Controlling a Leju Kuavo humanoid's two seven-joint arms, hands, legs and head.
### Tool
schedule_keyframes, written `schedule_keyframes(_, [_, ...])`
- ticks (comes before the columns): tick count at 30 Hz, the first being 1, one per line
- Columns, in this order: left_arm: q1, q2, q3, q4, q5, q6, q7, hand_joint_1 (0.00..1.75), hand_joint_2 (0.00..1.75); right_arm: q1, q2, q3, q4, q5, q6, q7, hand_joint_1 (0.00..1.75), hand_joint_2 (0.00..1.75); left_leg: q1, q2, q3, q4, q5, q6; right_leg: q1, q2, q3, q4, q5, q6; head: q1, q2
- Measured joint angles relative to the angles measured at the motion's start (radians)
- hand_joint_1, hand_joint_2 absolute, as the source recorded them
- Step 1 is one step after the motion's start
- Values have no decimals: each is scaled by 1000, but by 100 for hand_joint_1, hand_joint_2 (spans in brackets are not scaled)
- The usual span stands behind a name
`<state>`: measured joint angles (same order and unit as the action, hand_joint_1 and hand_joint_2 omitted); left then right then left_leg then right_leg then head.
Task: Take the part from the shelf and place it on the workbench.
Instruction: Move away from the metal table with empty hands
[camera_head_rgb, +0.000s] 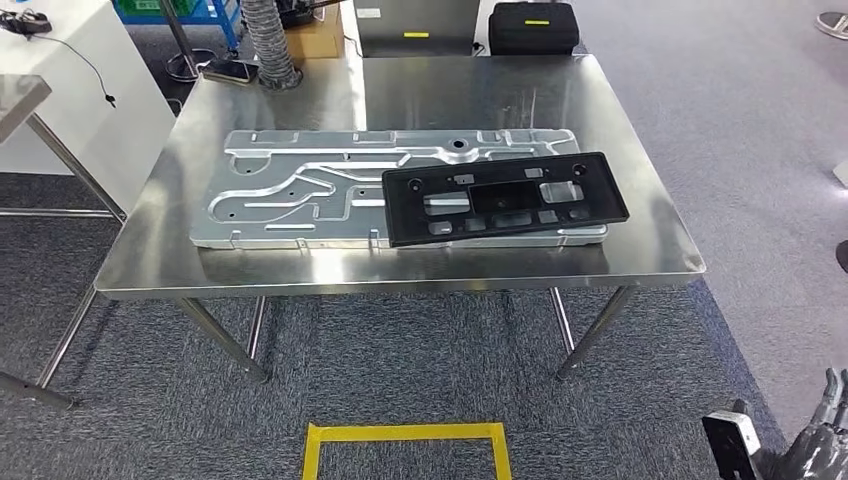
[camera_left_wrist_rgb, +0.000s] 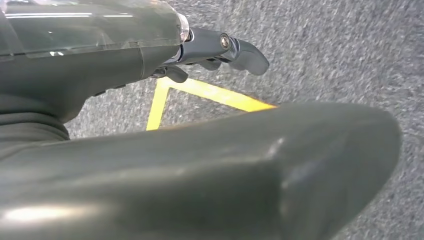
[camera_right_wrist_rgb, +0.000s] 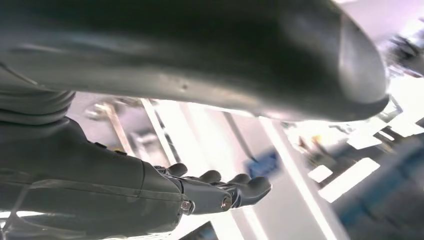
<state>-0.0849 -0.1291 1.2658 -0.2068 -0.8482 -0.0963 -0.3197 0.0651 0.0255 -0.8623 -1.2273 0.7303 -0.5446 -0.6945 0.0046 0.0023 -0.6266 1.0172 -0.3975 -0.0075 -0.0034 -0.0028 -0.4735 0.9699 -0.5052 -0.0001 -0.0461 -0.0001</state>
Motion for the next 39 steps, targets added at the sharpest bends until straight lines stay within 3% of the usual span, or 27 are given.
schedule_keyframes(1, [1,0,0,0,-2,0,-1,0,0,-8,-4,-14,55,8,-6,0,0,0,1,0,-11,29,-36,-5,-2,-2,-10,-3,12,-7,0,0])
schedule_keyframes(3, [3,-2,0,0,-7,-1,-3,0,0,-19,-16,-41,164,18,-20,0,0,0,4,-1,-42,141,-141,-10,-2,-4,-36,-3,34,-14,0,0])
schedule_keyframes(4, [3,-2,0,0,-11,-2,-4,0,0,-23,-24,-55,221,20,-29,0,0,0,5,0,-53,206,-180,-12,-1,-5,-51,-1,45,-15,0,0])
schedule_keyframes(5, [3,-3,0,0,-16,-3,-6,0,0,-27,-32,-69,277,22,-38,0,0,0,5,0,-55,254,-192,-13,0,-6,-68,2,56,-15,0,0])
schedule_keyframes(7, [3,-3,0,0,-25,-3,-10,0,0,-36,-49,-97,394,31,-63,1,0,0,5,-1,-15,259,-151,-9,3,-8,-103,10,77,-13,0,0])
schedule_keyframes(9, [1,-2,0,0,-33,-3,-10,0,0,-47,-63,-121,505,51,-94,11,0,0,2,-1,87,136,-114,1,7,-8,-134,21,94,-9,0,0])
schedule_keyframes(11, [-4,-3,-1,0,-41,-3,-11,0,0,-56,-71,-138,599,76,-119,40,0,0,-4,0,176,-1,-130,12,9,-8,-150,28,111,-1,0,0])
schedule_keyframes(12, [-6,-3,-1,0,-45,-3,-11,0,0,-60,-74,-146,639,89,-126,60,0,0,-6,0,195,-37,-141,16,8,-8,-153,29,120,5,0,0])
schedule_keyframes(14, [-6,-6,-3,0,-52,-3,-12,0,0,-66,-81,-158,706,118,-135,106,0,0,-7,2,186,-51,-127,28,5,-7,-156,24,136,17,0,0])
schedule_keyframes(15, [-7,-6,-4,0,-55,-3,-12,0,0,-68,-84,-162,735,134,-138,135,0,0,-5,4,177,-54,-115,36,3,-4,-163,32,124,22,0,0])
schedule_keyframes(17, [-7,-8,-5,0,-57,-3,-12,0,0,-70,-88,-168,785,168,-141,203,0,0,-2,8,147,-59,-85,47,-2,1,-189,100,38,33,0,0])
schedule_keyframes(19, [-6,-7,-5,0,-58,-3,-13,0,0,-74,-88,-171,828,200,-140,271,0,0,-3,10,113,-58,-58,50,-7,2,-216,228,-65,43,0,0])
schedule_keyframes(20, [-5,-7,-5,0,-57,-4,-12,0,0,-77,-87,-171,847,214,-137,297,0,0,-3,10,97,-55,-46,48,-10,2,-220,281,-84,48,0,0])
schedule_keyframes(21, [-5,-7,-5,0,-57,-6,-12,0,0,-79,-86,-171,864,228,-132,320,0,0,-3,10,79,-52,-34,46,-12,2,-210,310,-77,51,0,0])
schedule_keyframes(22, [-5,-7,-5,0,-56,-7,-11,0,0,-81,-84,-171,880,244,-124,344,0,0,-2,11,61,-46,-24,43,-15,2,-183,303,-50,53,0,0])
schedule_keyframes(24, [-6,-7,-5,0,-52,-10,-7,0,0,-86,-81,-171,903,278,-101,389,0,0,-1,10,26,-30,-6,34,-20,2,-81,189,-8,54,0,0])
schedule_keyframes(26, [-6,-7,-5,0,-48,-11,-1,0,0,-93,-77,-166,921,311,-73,429,0,0,-2,11,4,-15,8,22,-17,3,18,45,-26,45,0,0])
schedule_keyframes(27, [-7,-7,-4,0,-46,-12,2,0,0,-97,-74,-163,929,324,-58,444,0,0,-2,11,0,-12,16,15,-14,4,40,6,-41,38,0,0])
schedule_keyframes(29, [-5,-7,-4,0,-45,-11,7,0,0,-99,-67,-156,944,346,-21,472,0,0,-1,10,-4,-14,33,2,-10,3,35,-5,-34,20,0,0])
schedule_keyframes(30, [-4,-7,-4,0,-44,-10,8,0,0,-100,-64,-153,951,356,1,485,0,0,1,9,-10,-9,26,-4,-11,0,25,-6,-24,11,0,0])
schedule_keyframes(31, [-2,-7,-3,0,-44,-9,9,0,0,-102,-61,-149,957,365,25,500,0,0,3,7,-20,10,-2,-10,-12,-2,13,-7,-11,2,0,0])
schedule_keyframes(32, [1,-7,-3,0,-45,-9,10,0,0,-103,-57,-146,962,372,54,515,0,0,5,6,-33,51,-50,-15,-12,-4,-2,-8,3,-5,0,0])
schedule_keyframes(34, [2,-8,-2,0,-49,-9,9,0,0,-104,-50,-139,971,381,114,547,0,0,6,5,-62,177,-160,-22,-8,-6,-35,-5,28,-13,0,0])
schedule_keyframes(35, [2,-8,-2,0,-52,-9,7,0,0,-105,-46,-137,975,384,150,567,0,0,6,5,-69,238,-187,-24,-6,-6,-53,-3,41,-14,0,0])
schedule_keyframes(36, [2,-8,-3,0,-55,-10,6,0,0,-106,-42,-136,981,384,186,587,0,0,6,5,-64,276,-186,-25,-3,-7,-71,0,53,-14,0,0])
schedule_keyframes(37, [1,-7,-3,0,-59,-11,4,0,0,-106,-38,-136,986,384,221,607,0,0,6,5,-42,280,-165,-23,-1,-7,-89,3,64,-13,0,0])
schedule_keyframes(39, [-1,-6,-3,0,-65,-13,1,0,0,-109,-28,-135,994,380,276,638,0,0,5,4,53,184,-117,-13,2,-7,-123,13,85,-10,0,0])
